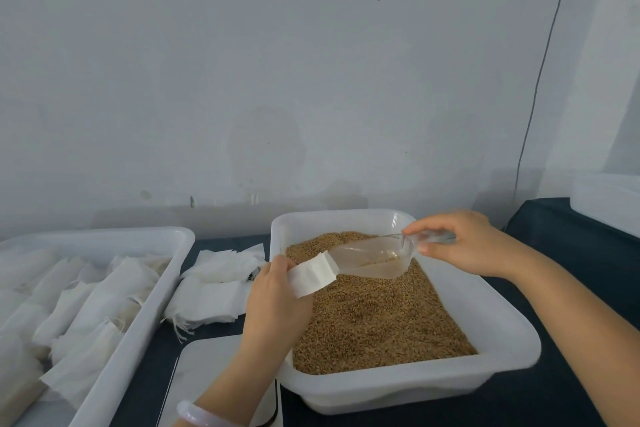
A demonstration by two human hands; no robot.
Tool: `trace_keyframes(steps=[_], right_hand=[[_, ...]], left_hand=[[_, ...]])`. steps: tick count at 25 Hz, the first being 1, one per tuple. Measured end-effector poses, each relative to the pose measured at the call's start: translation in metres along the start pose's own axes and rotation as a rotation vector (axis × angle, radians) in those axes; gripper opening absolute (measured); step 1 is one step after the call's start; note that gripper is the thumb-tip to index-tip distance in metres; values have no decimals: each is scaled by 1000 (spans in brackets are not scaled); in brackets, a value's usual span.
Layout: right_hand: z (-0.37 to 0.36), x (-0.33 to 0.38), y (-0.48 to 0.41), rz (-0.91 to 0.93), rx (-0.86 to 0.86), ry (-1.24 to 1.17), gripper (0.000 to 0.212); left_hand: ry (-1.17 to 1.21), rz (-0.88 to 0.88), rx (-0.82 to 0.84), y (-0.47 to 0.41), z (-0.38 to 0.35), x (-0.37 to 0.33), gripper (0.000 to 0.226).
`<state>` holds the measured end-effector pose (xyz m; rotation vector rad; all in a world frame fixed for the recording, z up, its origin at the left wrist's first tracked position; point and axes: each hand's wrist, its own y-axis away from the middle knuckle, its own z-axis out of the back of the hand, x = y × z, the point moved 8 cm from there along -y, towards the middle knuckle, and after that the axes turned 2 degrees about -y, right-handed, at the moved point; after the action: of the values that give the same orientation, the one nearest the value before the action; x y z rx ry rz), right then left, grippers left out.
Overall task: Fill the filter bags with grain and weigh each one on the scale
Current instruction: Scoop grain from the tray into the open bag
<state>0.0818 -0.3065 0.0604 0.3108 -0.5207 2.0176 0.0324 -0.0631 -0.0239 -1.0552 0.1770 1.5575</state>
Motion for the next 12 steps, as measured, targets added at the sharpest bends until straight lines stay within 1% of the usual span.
trace_keyframes(steps=[3, 6, 9, 12], right_hand=[[3, 14, -4, 40, -15, 62, 26], [5, 25, -8, 67, -26, 118, 28], [8, 31, -10, 73, -37, 141, 27], [12, 33, -11, 66, -53, 205, 25]], left_hand=[[2, -12, -9, 1, 0, 0, 22], [-21, -43, 18, 2, -2, -2, 26], [-50, -76, 49, 3, -4, -6, 33], [-92, -92, 52, 5, -4, -9, 35]])
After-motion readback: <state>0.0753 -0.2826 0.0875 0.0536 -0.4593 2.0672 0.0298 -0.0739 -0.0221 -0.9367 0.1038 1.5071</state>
